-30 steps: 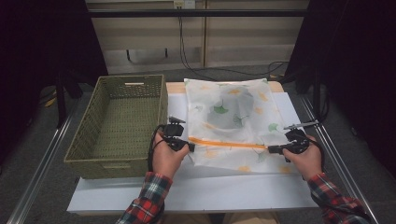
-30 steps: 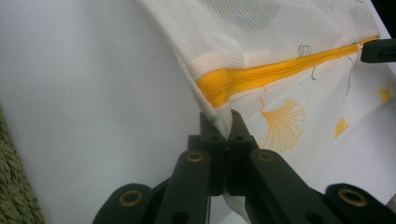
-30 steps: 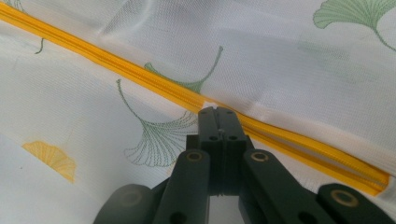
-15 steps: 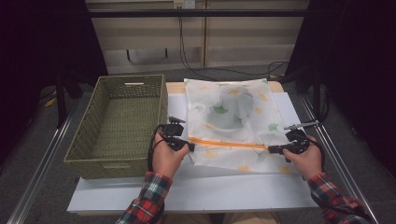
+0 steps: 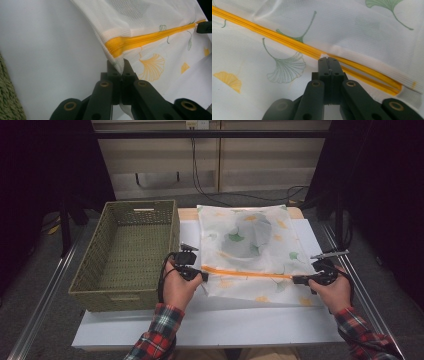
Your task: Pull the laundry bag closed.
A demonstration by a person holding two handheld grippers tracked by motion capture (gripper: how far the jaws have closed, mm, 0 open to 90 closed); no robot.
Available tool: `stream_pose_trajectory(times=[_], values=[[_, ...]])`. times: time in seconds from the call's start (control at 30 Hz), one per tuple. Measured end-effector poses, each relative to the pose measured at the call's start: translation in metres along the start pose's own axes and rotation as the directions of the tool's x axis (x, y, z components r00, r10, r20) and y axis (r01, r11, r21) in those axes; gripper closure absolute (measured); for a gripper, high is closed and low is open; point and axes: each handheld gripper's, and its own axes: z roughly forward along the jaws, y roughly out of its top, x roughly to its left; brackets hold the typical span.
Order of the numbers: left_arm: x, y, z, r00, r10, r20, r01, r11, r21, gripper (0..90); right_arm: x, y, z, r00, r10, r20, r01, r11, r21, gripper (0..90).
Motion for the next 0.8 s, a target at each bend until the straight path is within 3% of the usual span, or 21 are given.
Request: stream_pose_trajectory(times=[0.27,0.8], values=[[0.003,0.001,-0.001,0.9999,-0.011,0.001,0.011,0.9999,0.003,89.3,-0.012,-0.003,-0.007,0.9995,0.026,0.015,-0.026,0.999,-0.02,90.0],[0.004,0.002,-0.001,1.0,-0.005,0.002,0.005,1.0,0.008,89.3,-0.02,-0.007,-0.011,0.9983,0.05,0.03,-0.05,0.998,-0.024,90.0]])
